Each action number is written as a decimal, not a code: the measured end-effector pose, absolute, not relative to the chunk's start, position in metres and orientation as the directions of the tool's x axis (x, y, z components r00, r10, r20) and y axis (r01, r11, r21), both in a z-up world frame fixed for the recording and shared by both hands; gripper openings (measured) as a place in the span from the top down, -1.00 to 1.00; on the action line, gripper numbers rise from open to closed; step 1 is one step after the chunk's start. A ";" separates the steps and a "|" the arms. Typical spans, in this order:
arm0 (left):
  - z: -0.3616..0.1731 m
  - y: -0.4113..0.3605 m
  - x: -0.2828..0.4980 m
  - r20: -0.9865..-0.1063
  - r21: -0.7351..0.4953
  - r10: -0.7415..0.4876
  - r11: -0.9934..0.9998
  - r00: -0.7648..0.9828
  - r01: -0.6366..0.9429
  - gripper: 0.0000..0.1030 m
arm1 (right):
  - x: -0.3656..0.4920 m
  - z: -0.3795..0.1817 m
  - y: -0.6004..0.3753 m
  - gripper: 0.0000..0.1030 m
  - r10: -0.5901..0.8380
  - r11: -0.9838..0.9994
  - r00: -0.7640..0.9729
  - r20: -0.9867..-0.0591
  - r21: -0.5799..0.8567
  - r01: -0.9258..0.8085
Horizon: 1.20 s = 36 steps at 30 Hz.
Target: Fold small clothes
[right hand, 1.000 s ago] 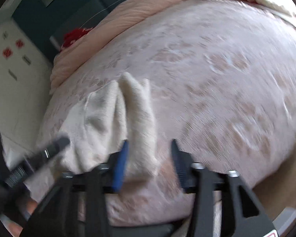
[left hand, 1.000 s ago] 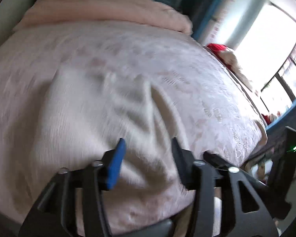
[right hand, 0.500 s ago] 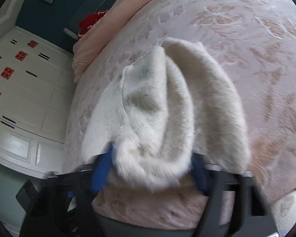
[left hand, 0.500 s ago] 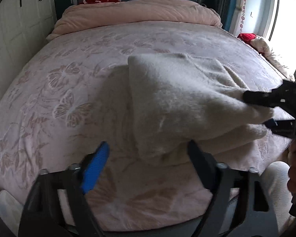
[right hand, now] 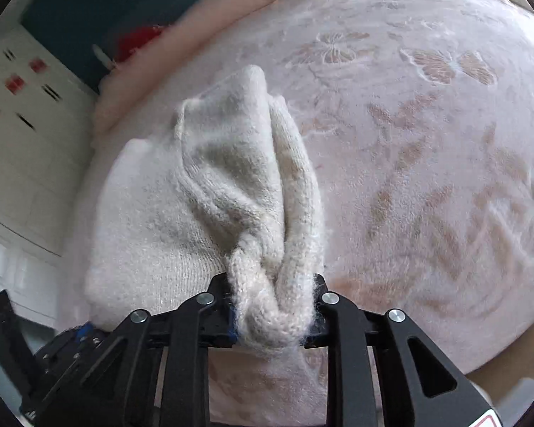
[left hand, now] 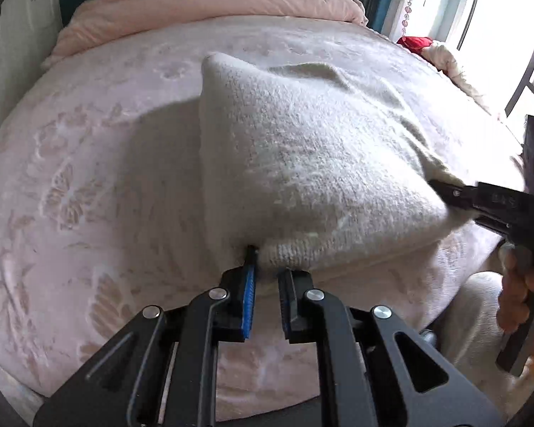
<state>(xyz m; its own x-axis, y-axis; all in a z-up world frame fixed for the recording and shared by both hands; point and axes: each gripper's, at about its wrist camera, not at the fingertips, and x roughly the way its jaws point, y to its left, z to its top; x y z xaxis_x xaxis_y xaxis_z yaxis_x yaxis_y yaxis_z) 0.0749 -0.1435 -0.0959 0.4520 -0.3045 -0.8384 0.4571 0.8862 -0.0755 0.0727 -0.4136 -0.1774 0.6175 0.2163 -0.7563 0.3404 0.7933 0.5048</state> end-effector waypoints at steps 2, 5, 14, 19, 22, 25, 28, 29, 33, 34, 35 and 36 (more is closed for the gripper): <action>-0.094 -0.145 0.071 -0.837 -0.055 -0.291 0.887 0.464 0.459 0.71 | 0.071 -0.162 -0.415 0.43 0.218 0.777 0.640 -0.737 0.528 0.342; -0.081 -0.137 0.067 -0.827 -0.088 -0.316 0.890 0.465 0.448 0.54 | 0.067 -0.136 -0.413 0.33 0.147 0.809 0.661 -0.736 0.473 0.347; -0.062 -0.108 0.069 -0.811 -0.158 -0.337 0.914 0.478 0.375 0.22 | 0.058 -0.085 -0.405 0.22 0.160 0.846 0.743 -0.650 0.478 0.236; -0.048 -0.112 0.068 -0.804 -0.157 -0.335 0.916 0.491 0.368 0.09 | 0.089 -0.147 -0.396 0.91 0.112 0.909 0.594 -0.797 0.323 0.263; -0.041 -0.116 0.068 -0.802 -0.141 -0.330 0.915 0.499 0.378 -0.10 | 0.082 -0.157 -0.405 0.90 0.109 0.902 0.598 -0.794 0.332 0.276; -0.034 -0.118 0.072 -0.792 -0.164 -0.346 0.914 0.504 0.371 -0.39 | 0.076 -0.122 -0.408 0.78 0.182 0.850 0.651 -0.737 0.450 0.272; -0.034 -0.122 0.080 -0.787 -0.221 -0.380 0.909 0.485 0.353 -0.40 | 0.085 -0.104 -0.393 0.78 0.280 0.834 0.671 -0.687 0.520 0.185; -0.034 -0.124 0.083 -0.789 -0.230 -0.381 0.911 0.482 0.344 -0.39 | 0.089 -0.105 -0.387 0.78 0.300 0.834 0.664 -0.685 0.526 0.166; -0.031 -0.127 0.088 -0.806 -0.172 -0.326 0.928 0.495 0.331 -0.39 | 0.117 -0.155 -0.348 0.88 0.392 0.878 0.462 -0.795 0.474 0.071; -0.029 -0.125 0.087 -0.807 -0.143 -0.305 0.932 0.505 0.333 -0.39 | 0.116 -0.162 -0.341 0.89 0.356 0.905 0.438 -0.826 0.422 0.061; -0.026 -0.119 0.086 -0.805 -0.106 -0.278 0.936 0.524 0.334 -0.39 | 0.112 -0.152 -0.338 0.83 0.333 0.914 0.463 -0.821 0.402 0.055; -0.025 -0.114 0.085 -0.801 -0.089 -0.265 0.940 0.537 0.331 -0.39 | 0.110 -0.141 -0.337 0.79 0.323 0.916 0.483 -0.814 0.397 0.056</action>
<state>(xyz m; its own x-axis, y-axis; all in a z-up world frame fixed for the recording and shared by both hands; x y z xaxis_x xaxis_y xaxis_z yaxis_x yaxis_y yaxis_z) 0.0846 -0.1144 -0.0246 0.5366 -0.2649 -0.8012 0.3306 0.9395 -0.0892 0.1095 -0.3367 -0.1408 0.4832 0.3232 -0.8137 0.0560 0.9161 0.3971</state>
